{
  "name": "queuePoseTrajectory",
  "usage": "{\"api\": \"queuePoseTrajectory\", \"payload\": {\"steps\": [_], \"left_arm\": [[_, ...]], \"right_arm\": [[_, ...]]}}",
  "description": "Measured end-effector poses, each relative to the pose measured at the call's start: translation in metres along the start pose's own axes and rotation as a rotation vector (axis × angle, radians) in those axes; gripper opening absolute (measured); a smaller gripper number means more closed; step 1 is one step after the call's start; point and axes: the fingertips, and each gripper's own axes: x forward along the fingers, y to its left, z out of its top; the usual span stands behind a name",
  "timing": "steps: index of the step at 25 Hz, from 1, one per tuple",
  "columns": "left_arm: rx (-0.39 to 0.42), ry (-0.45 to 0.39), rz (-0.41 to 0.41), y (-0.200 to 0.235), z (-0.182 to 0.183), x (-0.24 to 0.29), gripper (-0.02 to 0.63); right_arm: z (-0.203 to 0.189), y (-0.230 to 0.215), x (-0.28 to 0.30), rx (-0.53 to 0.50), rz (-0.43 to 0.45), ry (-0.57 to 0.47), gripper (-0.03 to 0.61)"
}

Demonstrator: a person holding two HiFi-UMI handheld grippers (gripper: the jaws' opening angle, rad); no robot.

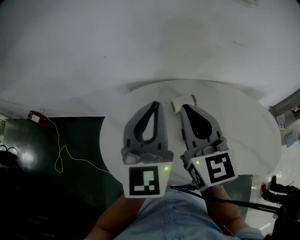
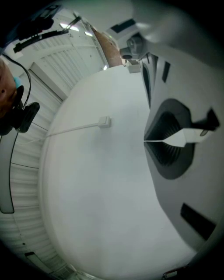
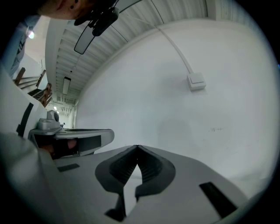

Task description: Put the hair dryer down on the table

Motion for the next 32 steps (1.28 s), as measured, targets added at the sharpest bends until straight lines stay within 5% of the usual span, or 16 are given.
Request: {"api": "queuePoseTrajectory", "payload": {"steps": [32], "left_arm": [[0.056,0.027,0.001,-0.017,-0.003,0.009,0.012]], "right_arm": [[-0.008,-0.016,-0.007,0.03,0.009,0.006,0.011]]}}
